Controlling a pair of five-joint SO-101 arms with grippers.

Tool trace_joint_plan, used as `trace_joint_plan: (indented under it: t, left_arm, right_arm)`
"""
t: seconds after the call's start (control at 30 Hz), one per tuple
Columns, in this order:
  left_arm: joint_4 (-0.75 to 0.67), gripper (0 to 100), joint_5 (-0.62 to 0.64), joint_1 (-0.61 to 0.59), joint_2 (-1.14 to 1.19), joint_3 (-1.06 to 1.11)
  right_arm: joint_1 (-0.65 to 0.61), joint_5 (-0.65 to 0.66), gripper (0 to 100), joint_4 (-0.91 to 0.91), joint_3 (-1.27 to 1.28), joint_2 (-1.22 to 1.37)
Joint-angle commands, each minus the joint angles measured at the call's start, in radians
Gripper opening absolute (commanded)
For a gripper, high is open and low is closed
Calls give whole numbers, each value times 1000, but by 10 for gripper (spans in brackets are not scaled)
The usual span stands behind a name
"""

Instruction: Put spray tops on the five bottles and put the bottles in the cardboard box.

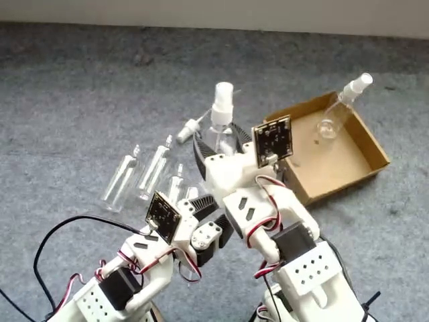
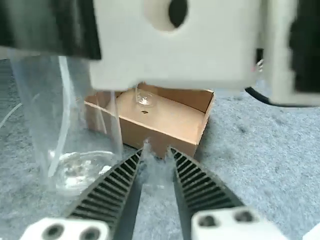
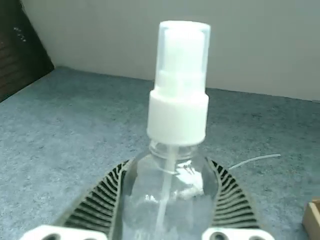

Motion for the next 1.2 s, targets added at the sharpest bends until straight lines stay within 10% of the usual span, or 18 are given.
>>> trace_joint_plan:
  t: [0.0,1.17]
  left_arm:
    - [-75,27,-8,-67,-13,24]
    - [-95,27,-3,-213,-12,24]
  right_arm:
    - [-41,-5,117,-27,-84,-2]
    - [140,180,115,283,-61,-423]
